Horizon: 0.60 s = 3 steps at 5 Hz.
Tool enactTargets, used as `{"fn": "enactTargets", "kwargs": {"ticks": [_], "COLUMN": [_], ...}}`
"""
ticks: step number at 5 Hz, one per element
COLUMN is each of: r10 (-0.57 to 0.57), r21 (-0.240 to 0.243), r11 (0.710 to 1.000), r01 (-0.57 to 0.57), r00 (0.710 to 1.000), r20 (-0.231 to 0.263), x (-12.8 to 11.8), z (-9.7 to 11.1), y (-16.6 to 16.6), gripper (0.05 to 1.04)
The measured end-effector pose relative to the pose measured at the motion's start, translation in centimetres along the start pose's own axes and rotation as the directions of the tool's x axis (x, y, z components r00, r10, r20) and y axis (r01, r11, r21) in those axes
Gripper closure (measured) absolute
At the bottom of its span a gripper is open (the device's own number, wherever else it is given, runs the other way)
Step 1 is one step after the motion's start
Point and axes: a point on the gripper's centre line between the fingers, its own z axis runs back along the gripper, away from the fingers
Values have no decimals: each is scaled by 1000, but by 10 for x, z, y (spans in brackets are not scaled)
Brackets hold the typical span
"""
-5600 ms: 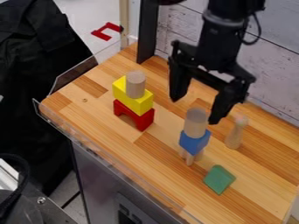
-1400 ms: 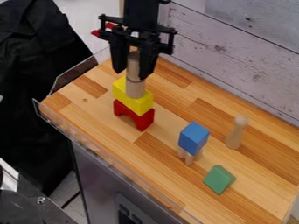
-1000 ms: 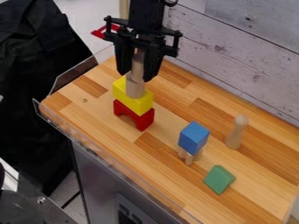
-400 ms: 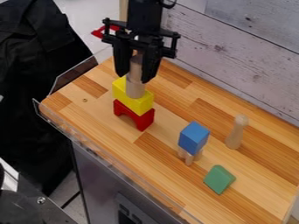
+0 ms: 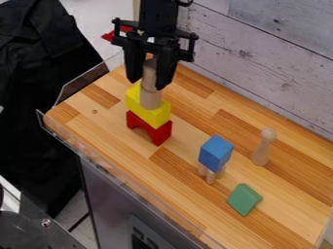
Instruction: Put the cylinder from the top of blue cube, to the top of other cylinder
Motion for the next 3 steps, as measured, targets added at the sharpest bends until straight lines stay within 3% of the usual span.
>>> {"fn": "enactTargets", "kwargs": {"ticks": [1, 2, 3], "r10": [6, 12, 25], "r21": [-2, -17, -24], "r11": [1000, 1000, 999], "r01": [-6, -12, -25], "r00": [1000, 1000, 1000], "r20": [0, -10, -16], "x": [0, -1, -2], "z": [1, 0, 0], "y": [2, 3, 4], "gripper": [520, 207, 76]}}
